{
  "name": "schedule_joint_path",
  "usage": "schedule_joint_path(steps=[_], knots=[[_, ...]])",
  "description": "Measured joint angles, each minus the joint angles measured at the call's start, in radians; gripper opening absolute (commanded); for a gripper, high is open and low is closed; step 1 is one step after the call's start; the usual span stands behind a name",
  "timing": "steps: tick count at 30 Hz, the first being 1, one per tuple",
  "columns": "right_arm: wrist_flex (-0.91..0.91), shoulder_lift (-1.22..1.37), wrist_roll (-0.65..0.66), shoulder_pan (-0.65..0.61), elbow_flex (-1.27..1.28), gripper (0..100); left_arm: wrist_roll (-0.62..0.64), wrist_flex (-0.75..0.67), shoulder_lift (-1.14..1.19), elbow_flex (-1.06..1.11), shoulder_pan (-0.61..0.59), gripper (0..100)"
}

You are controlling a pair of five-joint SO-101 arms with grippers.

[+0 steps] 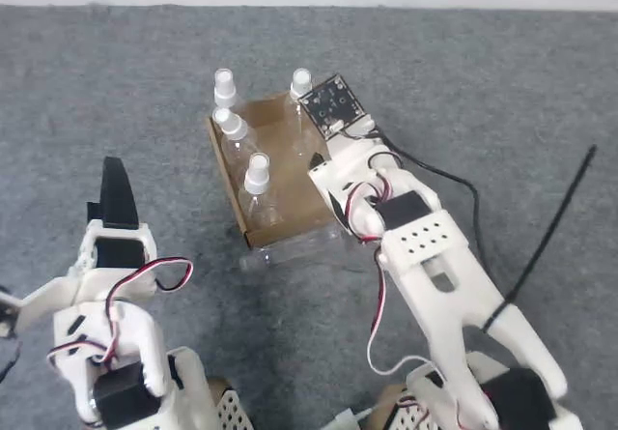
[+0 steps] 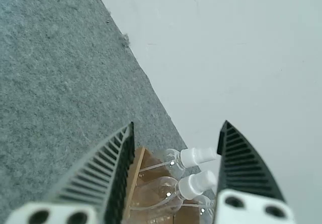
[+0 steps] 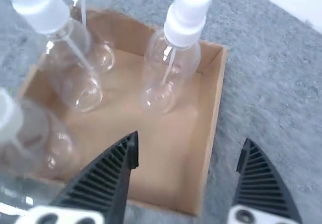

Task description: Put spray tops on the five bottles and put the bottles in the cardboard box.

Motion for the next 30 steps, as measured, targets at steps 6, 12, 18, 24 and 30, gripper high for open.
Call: schedule_joint_path(steps=[6,12,18,24,30], knots=[[0.169,-0.107,0.107,0.0,0.0,26.3,0.0,0.0,0.0,0.0,0.0,25],[0.439,-0.232,0.195,0.0,-0.032,26.3,0.0,0.0,0.0,0.0,0.0,25],[0.626,-0.348,0.235,-0.005,-0.04,26.3,0.0,0.0,0.0,0.0,0.0,25],[0.793,-0.417,0.265,-0.063,-0.04,26.3,0.0,0.0,0.0,0.0,0.0,25],[0.95,-0.476,0.281,-0.146,-0.041,26.3,0.0,0.0,0.0,0.0,0.0,25]])
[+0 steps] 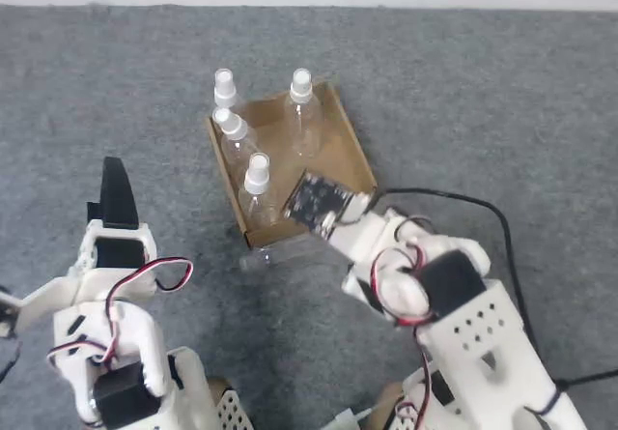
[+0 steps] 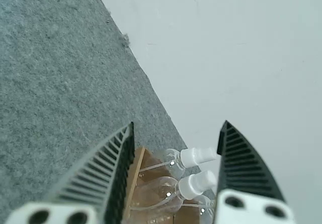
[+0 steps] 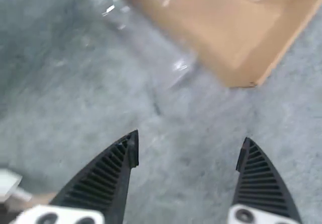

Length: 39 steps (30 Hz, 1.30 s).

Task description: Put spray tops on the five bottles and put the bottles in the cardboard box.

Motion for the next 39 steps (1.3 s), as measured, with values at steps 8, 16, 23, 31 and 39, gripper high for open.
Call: schedule_joint_path(steps=[8,16,23,31,39], knots=[[0.147,-0.025,0.0,-0.133,0.0,26.4,0.0,0.0,0.0,0.0,-0.005,25],[0.15,-0.025,0.0,-0.261,0.112,26.4,0.0,-0.026,0.0,0.002,-0.103,25],[0.157,-0.025,-0.002,-0.338,0.12,26.6,0.0,-0.143,0.0,0.087,-0.12,25],[0.16,-0.025,0.0,-0.497,0.146,26.4,0.003,-0.173,0.0,0.092,-0.164,25],[0.153,-0.025,0.0,-0.603,0.18,26.3,0.003,-0.173,0.0,0.092,-0.163,25]])
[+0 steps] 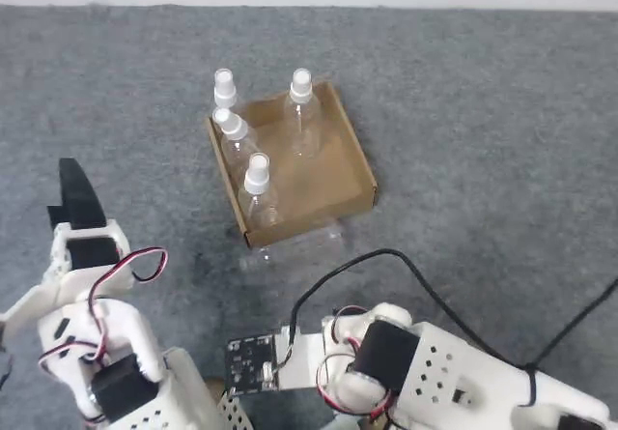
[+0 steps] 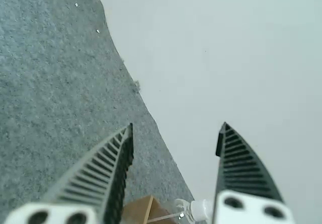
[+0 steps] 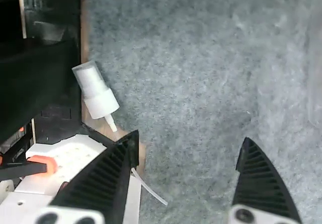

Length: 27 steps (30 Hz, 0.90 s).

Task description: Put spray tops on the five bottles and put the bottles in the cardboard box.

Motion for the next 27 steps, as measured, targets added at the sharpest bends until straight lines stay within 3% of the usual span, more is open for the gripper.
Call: schedule_joint_path(steps=[13,21,27], knots=[[-0.083,0.0,0.14,-0.023,0.152,26.3,0.0,-0.054,0.0,0.029,-0.025,25],[-0.092,0.0,0.164,-0.117,0.17,26.3,-0.029,-0.121,0.0,0.068,-0.021,25],[-0.195,0.0,0.166,-0.192,0.273,26.3,-0.037,-0.121,0.0,0.068,-0.023,25]])
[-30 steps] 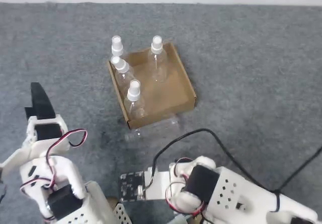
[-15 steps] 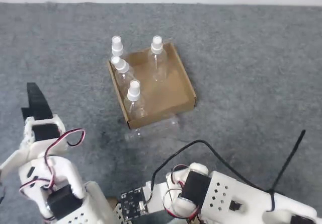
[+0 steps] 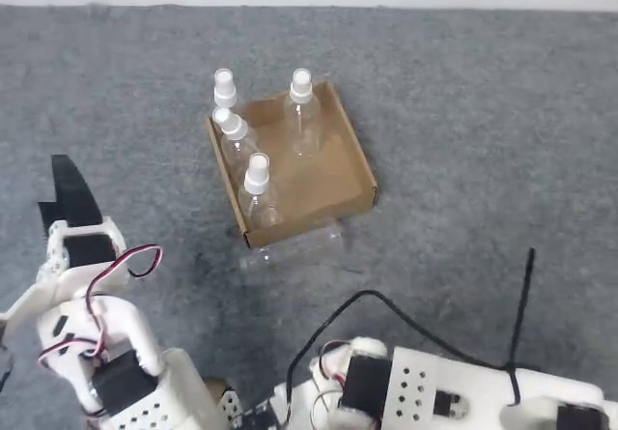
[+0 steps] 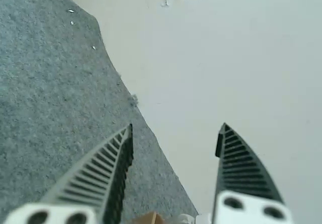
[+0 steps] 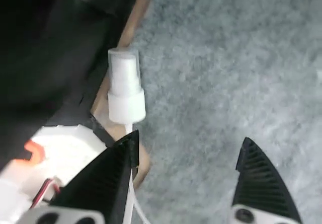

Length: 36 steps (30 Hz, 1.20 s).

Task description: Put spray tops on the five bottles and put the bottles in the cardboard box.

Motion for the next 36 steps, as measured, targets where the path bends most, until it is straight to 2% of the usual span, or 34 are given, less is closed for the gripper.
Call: schedule_joint_path(steps=[5,14,36], knots=[[-0.074,0.0,0.0,-0.041,0.072,26.3,0.0,0.0,0.0,0.0,0.002,25],[-0.094,0.0,-0.037,-0.109,0.072,26.3,-0.005,0.0,0.0,0.0,0.002,25],[-0.101,0.0,-0.046,-0.11,0.077,26.2,-0.008,0.0,0.0,0.0,0.003,25]])
